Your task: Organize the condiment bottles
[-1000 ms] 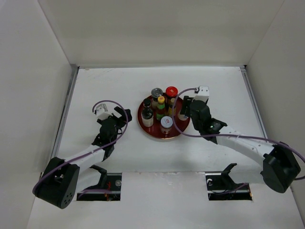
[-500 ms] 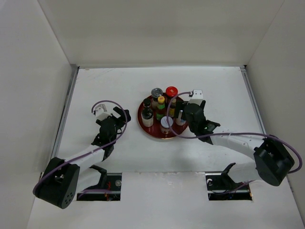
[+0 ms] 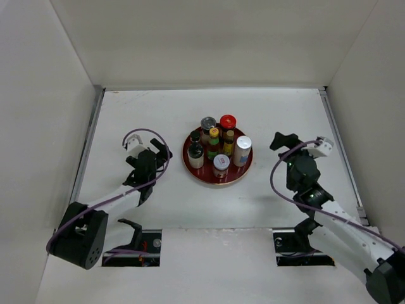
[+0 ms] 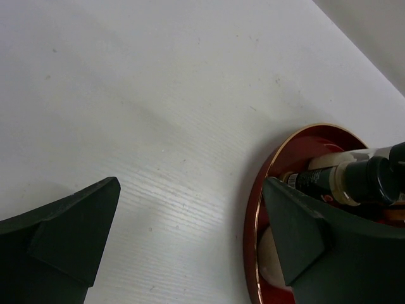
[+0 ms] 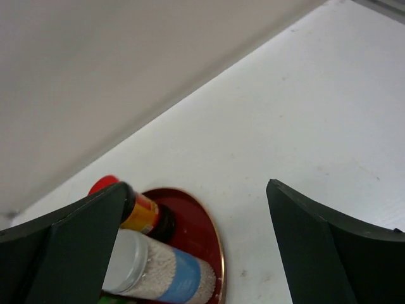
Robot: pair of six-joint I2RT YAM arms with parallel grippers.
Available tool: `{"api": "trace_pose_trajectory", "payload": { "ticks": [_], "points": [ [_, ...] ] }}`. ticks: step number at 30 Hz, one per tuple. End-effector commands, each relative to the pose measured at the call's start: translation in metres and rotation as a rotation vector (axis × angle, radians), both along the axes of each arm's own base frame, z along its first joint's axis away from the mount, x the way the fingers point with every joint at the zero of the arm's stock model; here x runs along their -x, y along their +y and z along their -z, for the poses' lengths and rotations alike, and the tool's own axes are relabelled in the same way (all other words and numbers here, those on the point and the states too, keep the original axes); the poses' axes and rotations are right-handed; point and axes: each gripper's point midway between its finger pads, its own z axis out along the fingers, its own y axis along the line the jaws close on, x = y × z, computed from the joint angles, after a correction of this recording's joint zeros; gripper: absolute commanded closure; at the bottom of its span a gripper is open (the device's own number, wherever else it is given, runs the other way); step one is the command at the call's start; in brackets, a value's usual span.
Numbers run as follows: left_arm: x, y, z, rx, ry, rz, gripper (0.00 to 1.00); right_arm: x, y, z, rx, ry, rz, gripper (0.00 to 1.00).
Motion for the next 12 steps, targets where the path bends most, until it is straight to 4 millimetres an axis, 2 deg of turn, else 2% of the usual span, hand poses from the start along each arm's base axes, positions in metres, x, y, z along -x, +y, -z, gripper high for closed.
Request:
{"api": "trace_pose_trajectory", "payload": {
  "ticks": [1, 5, 7, 12],
  "points": [
    [-0.013, 0.001, -0.018, -0.018, 0.001, -0.03, 0.0, 0.004, -0.025, 0.022, -0.214, -0.026, 0.099, 0.0],
    [-0.012, -0.002, -0.021, -0.029, 0.032, -0.026, 0.0, 0.003, -0.039, 0.051, -0.317, 0.01, 0.119, 0.0],
    [-0.01, 0.0, -0.027, -0.026, 0.012, -0.034, 0.0, -0.001, -0.036, 0.063, -0.365, 0.035, 0.098, 0.0],
    [-0.01, 0.004, -0.036, -0.038, 0.009, -0.051, 0.0, -0.007, -0.026, 0.071, -0.374, 0.066, 0.057, 0.0]
  ]
}}
